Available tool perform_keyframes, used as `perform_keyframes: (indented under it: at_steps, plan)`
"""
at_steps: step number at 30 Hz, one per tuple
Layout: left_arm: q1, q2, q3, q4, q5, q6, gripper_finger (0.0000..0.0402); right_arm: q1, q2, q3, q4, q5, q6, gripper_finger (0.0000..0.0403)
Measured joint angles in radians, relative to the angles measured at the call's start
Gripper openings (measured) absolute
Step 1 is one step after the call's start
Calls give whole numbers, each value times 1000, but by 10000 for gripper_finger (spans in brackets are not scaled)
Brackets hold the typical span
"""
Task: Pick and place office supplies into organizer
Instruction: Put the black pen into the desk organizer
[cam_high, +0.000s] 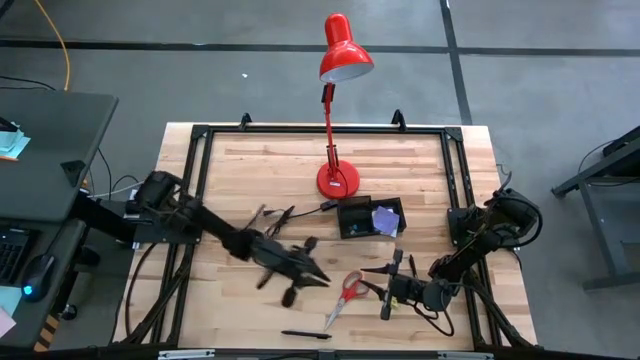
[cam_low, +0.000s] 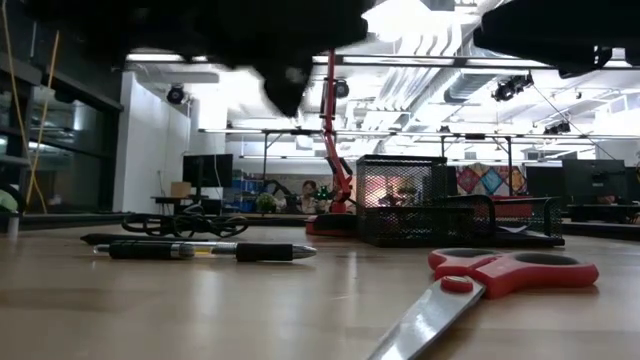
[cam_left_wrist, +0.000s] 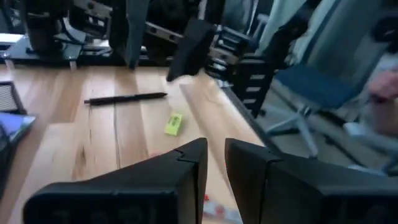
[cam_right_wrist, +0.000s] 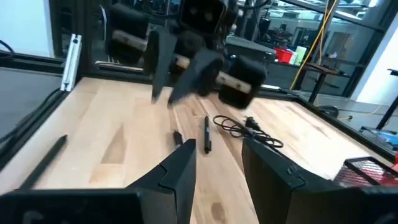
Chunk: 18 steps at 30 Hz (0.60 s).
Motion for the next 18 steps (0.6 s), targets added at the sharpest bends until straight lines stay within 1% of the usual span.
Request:
perform_keyframes:
  at_steps: [2,4,6,7,9,11,13,14,18]
  plan:
    - [4,-32,-98,138,-4,-22,49,-1,0,0,-8,1,10,124]
    - [17,-107,-213,219,-40,-44,49,-7,0,0,-13,-17,18,124]
    - [20,-181,-293,313,-67,-47,49,-10,0,0,-14,-37,21,124]
    - [15,-233,-340,324,-71,-47,49,-18,0,0,-13,-66,27,124]
    - [0,-288,-389,332,-60,-44,49,-31,0,0,-32,-120,55,124]
    - [-11,-367,-466,310,-58,-24,49,-55,3,14,-66,-161,95,124]
    - [-23,-417,-518,331,-101,-16,49,-83,6,25,-111,-166,141,124]
    - [-25,-451,-558,323,-128,-14,49,-104,9,40,-145,-185,160,124]
    - [-45,-543,-655,323,-221,-4,49,-178,24,104,-233,-319,185,124]
